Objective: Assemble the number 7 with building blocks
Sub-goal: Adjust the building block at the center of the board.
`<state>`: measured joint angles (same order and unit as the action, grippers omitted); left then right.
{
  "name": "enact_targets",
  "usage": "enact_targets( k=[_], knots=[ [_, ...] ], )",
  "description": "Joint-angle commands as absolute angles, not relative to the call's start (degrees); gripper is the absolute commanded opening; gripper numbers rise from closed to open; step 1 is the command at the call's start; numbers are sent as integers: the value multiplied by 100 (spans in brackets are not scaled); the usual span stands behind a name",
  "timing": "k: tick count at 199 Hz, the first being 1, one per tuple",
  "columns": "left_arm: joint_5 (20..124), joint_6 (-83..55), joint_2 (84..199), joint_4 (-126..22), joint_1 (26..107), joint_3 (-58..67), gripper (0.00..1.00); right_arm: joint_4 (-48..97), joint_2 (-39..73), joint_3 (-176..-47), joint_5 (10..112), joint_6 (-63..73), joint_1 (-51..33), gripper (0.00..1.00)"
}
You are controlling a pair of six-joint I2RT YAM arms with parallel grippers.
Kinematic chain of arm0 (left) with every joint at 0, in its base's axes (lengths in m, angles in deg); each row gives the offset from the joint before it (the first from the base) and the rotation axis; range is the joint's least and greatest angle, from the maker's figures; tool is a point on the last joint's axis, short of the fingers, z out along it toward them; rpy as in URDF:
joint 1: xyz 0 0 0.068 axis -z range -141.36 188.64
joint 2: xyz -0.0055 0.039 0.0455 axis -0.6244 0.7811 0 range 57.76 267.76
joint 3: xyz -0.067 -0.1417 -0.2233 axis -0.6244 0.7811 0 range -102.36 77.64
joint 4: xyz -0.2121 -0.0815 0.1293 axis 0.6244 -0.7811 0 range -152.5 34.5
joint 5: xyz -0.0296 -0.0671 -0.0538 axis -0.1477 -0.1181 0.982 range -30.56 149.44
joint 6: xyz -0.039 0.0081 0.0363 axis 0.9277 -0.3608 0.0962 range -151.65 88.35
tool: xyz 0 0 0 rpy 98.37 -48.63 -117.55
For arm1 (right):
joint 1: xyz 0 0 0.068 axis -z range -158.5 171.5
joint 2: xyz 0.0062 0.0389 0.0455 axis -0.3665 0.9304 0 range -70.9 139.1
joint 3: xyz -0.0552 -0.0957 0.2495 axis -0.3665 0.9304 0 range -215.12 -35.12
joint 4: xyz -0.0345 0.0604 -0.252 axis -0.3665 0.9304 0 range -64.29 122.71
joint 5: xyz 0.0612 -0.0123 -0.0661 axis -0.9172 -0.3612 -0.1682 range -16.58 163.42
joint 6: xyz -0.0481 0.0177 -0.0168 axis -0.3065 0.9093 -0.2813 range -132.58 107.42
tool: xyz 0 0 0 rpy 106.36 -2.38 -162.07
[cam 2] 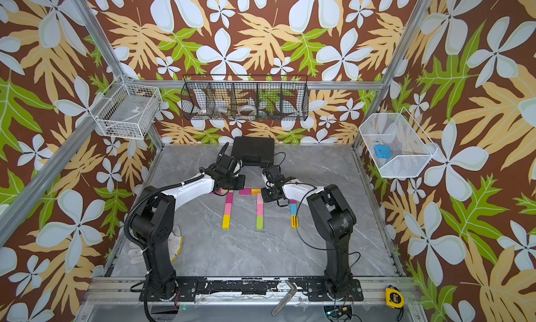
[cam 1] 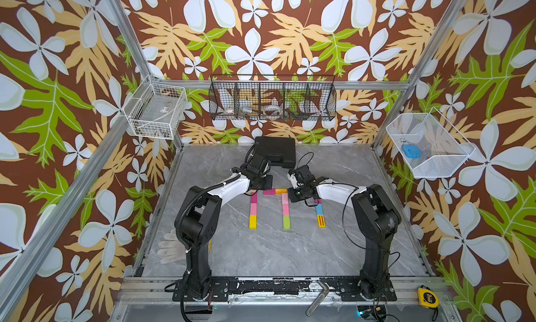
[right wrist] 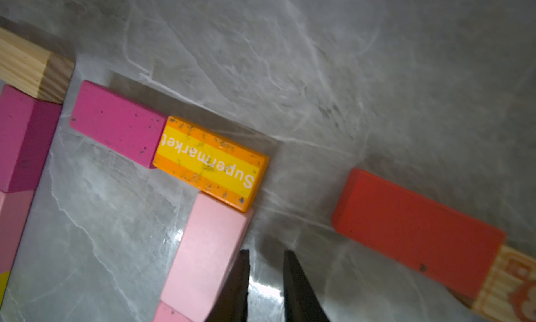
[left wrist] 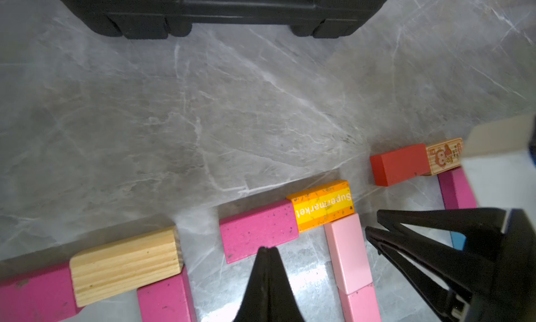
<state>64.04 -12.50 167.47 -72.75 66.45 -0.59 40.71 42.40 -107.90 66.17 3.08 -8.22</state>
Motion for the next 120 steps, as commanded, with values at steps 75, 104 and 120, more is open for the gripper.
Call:
enact_targets(
  k=[75,104,120],
  knots=[
    [6497,-1320,16724,-7124,6638,3,0,3959,4389,-10816,6621,368,-833,22],
    [6507,-1320,16735,-7122,6632,0,0,3950,4406,-10820,6620,370,-837,22],
    [6516,-1325,16733,-7121,6633,4,0,3949,4423,-10825,6634,368,-835,22]
  ],
)
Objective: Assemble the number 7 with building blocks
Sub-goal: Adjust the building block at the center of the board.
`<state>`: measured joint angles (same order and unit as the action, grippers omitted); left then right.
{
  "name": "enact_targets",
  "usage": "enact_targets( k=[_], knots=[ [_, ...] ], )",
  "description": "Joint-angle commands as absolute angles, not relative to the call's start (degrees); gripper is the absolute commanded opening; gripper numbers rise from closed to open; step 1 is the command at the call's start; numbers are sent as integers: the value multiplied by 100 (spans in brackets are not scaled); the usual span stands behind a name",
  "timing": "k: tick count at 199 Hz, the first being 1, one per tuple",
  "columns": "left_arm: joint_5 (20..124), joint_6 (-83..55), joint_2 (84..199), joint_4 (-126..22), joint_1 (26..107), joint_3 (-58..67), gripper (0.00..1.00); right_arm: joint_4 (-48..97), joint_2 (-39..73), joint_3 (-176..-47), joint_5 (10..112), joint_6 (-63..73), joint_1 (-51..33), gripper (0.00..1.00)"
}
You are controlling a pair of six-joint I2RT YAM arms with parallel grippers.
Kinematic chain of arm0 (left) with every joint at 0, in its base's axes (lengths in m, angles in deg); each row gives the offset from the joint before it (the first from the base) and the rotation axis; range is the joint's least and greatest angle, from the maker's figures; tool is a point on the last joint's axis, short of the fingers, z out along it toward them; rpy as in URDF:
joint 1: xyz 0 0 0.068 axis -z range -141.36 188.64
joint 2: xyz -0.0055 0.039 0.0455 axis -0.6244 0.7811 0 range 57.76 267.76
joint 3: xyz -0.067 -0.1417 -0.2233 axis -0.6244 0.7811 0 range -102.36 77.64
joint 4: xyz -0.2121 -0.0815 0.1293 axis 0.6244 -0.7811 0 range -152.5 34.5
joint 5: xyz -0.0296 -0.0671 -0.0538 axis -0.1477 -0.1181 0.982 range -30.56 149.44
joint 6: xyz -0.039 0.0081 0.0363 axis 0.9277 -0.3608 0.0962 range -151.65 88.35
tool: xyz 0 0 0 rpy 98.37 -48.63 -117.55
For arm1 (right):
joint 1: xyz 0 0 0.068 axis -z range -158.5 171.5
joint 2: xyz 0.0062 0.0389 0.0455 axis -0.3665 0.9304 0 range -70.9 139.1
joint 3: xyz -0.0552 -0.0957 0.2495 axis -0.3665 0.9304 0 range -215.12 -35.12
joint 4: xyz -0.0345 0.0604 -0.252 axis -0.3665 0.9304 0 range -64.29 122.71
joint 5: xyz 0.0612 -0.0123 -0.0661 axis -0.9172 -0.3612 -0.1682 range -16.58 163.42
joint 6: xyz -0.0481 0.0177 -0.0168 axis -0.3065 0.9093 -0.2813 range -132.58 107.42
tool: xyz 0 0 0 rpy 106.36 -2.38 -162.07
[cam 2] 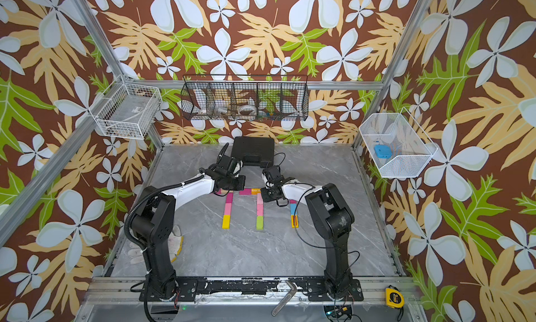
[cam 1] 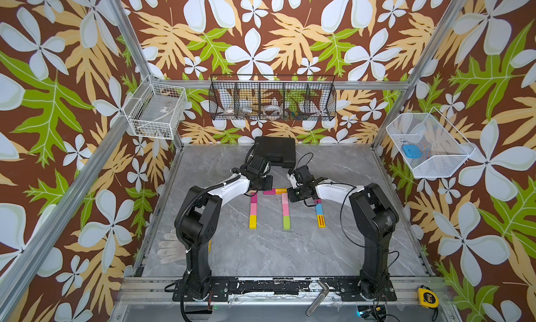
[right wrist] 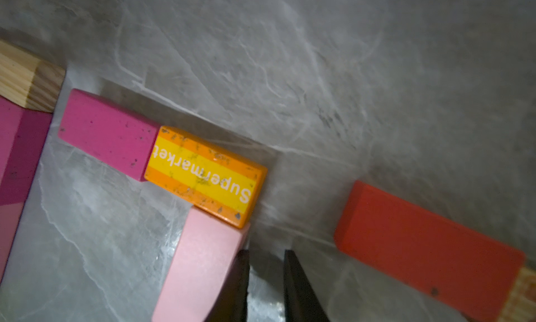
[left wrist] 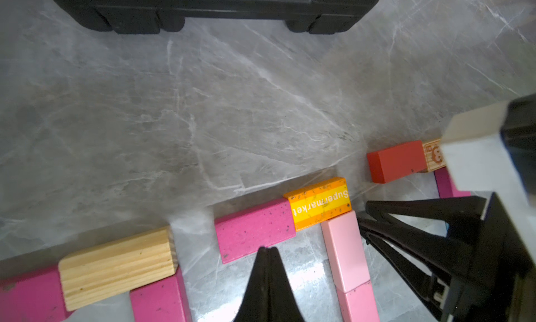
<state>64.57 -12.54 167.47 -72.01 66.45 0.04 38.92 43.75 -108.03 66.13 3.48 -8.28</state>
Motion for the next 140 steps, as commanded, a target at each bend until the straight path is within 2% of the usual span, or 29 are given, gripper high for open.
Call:
enact_targets(
  k=[1,90,140],
  knots=[
    [6520,-1322,16730,-7122,6628,4,0,3950,4428,-10825,6632,368,-837,22],
    [6507,-1320,16696,-7106,6630,21,0,3982,4257,-10807,6655,377,-836,22],
    [6408,-1328,16284,-6788,6633,256,0,3770,3217,-10524,6708,52,-867,24]
  ],
)
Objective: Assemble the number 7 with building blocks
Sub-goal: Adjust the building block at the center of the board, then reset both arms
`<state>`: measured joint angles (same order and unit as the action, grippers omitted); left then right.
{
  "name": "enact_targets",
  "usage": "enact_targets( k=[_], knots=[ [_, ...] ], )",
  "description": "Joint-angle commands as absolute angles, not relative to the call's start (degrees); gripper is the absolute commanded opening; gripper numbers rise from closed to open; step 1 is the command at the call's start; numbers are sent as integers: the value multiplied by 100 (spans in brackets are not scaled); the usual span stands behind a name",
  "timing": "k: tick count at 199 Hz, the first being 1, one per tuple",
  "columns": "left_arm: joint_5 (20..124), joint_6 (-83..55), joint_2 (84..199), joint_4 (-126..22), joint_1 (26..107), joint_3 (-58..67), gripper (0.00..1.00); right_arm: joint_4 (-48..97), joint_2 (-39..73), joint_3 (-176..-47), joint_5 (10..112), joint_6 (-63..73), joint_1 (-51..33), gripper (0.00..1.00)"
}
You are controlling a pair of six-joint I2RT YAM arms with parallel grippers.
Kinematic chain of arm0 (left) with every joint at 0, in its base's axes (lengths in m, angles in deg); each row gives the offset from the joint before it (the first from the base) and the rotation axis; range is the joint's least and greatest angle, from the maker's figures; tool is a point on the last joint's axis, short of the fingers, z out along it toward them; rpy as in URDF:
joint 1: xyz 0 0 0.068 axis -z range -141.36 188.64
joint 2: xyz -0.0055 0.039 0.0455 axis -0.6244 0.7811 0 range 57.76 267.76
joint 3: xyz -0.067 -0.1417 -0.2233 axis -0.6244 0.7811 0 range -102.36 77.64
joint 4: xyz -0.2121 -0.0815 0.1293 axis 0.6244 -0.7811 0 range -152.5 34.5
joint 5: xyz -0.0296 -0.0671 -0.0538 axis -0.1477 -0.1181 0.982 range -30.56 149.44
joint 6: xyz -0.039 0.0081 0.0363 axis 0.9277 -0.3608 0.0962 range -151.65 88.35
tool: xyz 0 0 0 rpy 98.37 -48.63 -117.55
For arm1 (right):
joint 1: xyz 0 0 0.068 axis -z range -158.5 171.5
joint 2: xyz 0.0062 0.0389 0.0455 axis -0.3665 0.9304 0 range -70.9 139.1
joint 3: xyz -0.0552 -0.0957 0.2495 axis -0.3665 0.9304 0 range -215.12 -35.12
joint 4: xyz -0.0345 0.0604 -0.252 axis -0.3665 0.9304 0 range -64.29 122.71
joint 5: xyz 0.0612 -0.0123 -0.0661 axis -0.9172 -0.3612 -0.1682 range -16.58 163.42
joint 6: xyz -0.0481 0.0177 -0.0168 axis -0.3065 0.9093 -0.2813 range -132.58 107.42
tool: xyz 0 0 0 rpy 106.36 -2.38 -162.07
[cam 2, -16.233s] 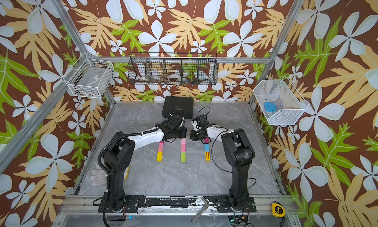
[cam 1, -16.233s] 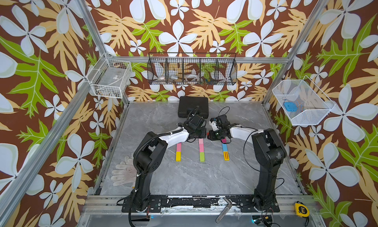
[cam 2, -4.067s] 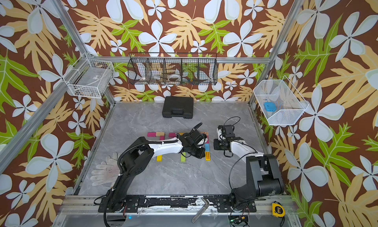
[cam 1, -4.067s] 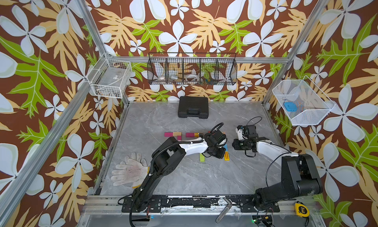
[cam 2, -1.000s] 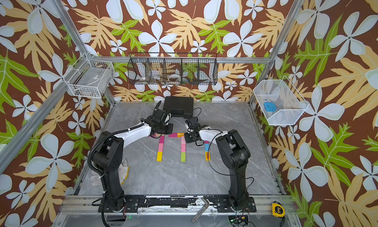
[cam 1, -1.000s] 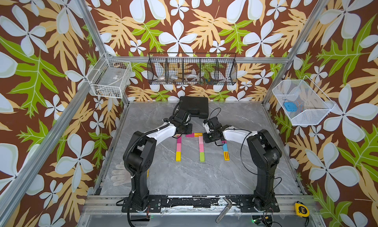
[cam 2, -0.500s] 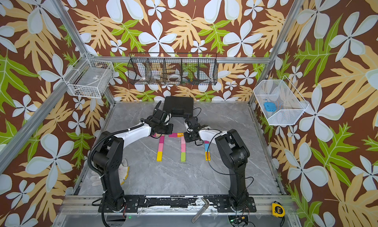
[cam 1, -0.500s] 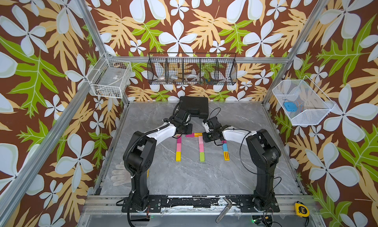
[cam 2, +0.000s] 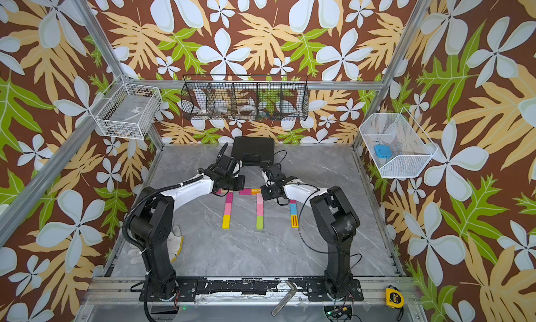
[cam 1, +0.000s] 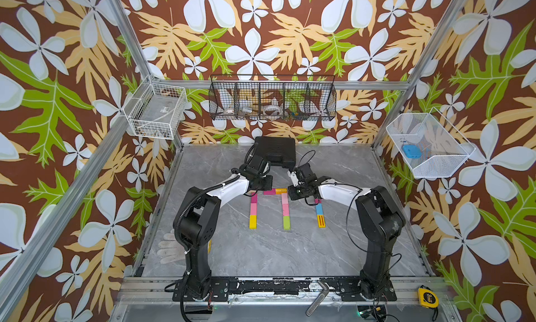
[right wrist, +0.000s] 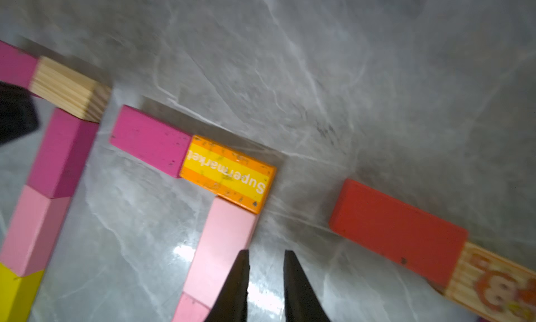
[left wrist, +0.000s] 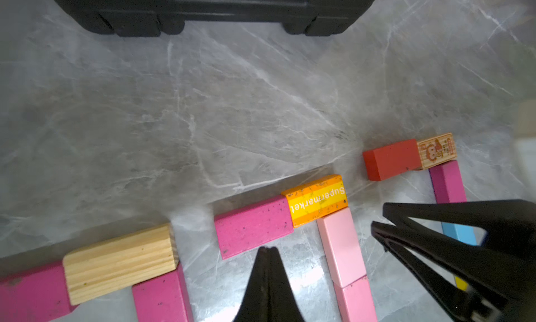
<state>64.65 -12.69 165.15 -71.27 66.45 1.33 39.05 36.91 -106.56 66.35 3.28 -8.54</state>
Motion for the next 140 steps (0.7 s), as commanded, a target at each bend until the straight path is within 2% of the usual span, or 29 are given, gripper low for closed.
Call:
enact_targets(
  k=[1,9,25,31,44,66,89,112,127,140],
  knots=[
    [6404,-1333,16268,-6766,6633,275,0,3759,3188,-10512,6713,30,-866,24],
    [6330,-1365,16102,-6610,6635,420,2,3668,2913,-10372,6715,-177,-869,26],
    [5919,-1449,15649,-6060,6628,889,12,3503,2371,-10088,7010,-619,-848,35],
    [5705,-1527,15443,-5848,6633,1084,21,3456,2199,-9976,7129,-817,-831,40],
    [5197,-1721,15010,-5421,6632,1538,46,3318,1806,-9753,7446,-1247,-755,58],
    [4314,-2114,14310,-4724,6633,2276,74,3080,1212,-9317,7658,-1797,-428,73],
    [3133,-2819,13763,-3913,6624,3075,84,2404,680,-8598,7821,-1941,176,84],
    [2020,-3622,13189,-1708,6626,4598,99,1525,533,-7871,8039,-1941,795,91],
    [1517,-4073,12945,-2,6616,5713,100,1099,722,-7564,8168,-1943,1073,91],
    [1227,-4222,12896,907,6533,6338,100,755,935,-7371,8412,-1886,1189,91]
  ],
)
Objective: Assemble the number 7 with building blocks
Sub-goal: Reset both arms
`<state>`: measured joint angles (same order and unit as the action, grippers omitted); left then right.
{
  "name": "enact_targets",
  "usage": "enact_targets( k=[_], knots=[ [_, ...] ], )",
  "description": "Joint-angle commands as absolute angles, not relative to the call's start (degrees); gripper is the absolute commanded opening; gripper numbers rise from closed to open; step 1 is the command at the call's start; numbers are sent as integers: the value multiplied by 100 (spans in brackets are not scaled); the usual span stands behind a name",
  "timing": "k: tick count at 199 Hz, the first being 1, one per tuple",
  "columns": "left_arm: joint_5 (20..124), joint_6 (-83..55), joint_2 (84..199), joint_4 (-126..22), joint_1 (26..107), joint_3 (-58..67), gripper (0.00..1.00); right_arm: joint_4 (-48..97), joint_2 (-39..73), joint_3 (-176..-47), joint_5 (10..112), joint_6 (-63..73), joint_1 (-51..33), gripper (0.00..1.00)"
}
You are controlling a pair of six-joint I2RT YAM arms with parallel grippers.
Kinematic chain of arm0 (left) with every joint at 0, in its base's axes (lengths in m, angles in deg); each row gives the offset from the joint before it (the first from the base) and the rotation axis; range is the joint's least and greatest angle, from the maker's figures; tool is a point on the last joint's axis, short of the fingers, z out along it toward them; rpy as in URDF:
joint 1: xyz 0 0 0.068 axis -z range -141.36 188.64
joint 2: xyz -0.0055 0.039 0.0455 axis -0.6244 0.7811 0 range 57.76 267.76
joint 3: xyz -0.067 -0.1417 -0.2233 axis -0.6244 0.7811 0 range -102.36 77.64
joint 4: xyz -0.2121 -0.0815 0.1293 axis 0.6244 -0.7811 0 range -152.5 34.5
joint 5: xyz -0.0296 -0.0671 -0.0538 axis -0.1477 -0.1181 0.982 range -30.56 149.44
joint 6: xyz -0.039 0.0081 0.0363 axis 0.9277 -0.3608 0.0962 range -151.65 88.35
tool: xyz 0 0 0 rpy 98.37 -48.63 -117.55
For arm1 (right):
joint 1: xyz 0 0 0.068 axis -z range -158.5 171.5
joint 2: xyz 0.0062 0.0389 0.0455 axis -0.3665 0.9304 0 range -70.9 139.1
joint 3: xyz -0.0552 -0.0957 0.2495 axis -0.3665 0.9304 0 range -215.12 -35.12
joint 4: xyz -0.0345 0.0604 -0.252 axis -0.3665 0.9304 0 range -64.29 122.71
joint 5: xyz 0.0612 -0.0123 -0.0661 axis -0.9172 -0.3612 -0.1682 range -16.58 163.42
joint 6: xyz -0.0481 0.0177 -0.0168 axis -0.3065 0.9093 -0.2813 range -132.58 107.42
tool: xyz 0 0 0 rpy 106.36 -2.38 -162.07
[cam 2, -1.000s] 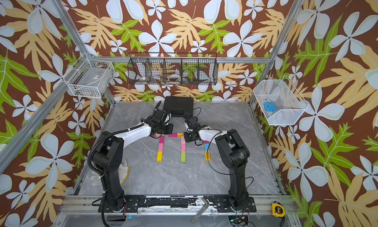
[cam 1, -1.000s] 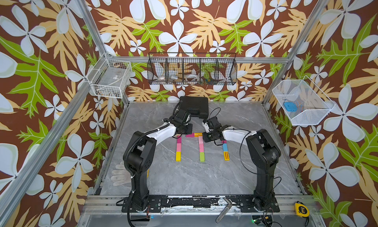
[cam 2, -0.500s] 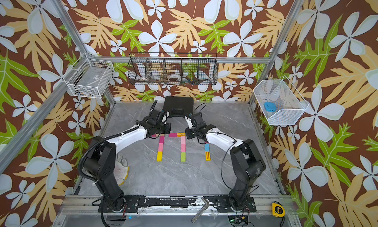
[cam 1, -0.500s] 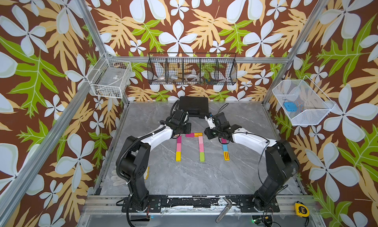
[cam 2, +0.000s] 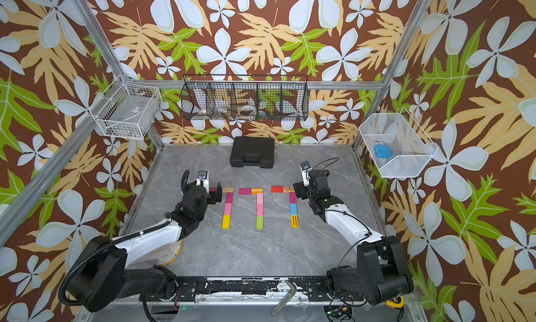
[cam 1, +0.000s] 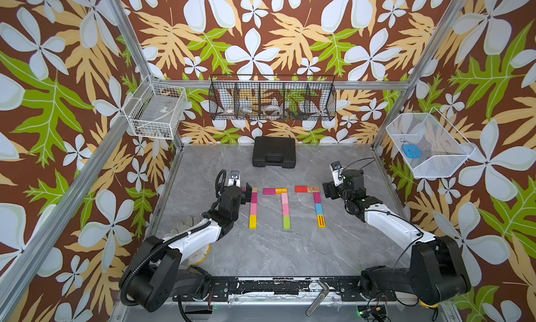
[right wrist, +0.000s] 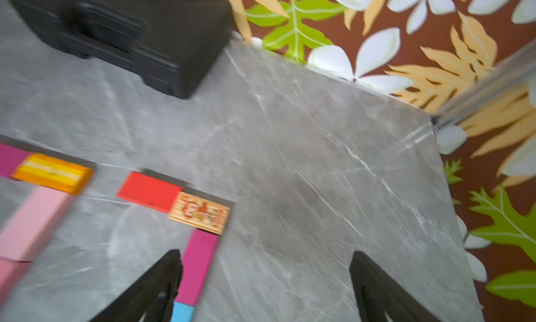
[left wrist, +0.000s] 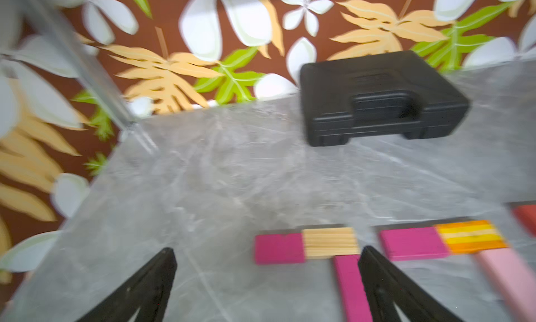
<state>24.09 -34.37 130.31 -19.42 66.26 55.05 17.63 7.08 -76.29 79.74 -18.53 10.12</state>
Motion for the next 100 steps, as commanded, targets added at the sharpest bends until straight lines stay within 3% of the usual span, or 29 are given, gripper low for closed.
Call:
enact_targets(
  k=[1,26,73,100],
  knots=[
    [1221,-4225,12896,926,6526,6366,100,722,948,-7358,8431,-1879,1195,91],
    [1481,-3788,12971,549,6282,6611,100,-8,1196,-6930,8623,-1708,1373,91],
    [2487,-3614,13432,1924,5539,6954,100,-2165,1031,-5706,8549,-1106,1798,92],
    [2966,-3209,13304,1646,5195,6969,100,-2678,1213,-5493,8563,-1052,1833,92]
  ],
)
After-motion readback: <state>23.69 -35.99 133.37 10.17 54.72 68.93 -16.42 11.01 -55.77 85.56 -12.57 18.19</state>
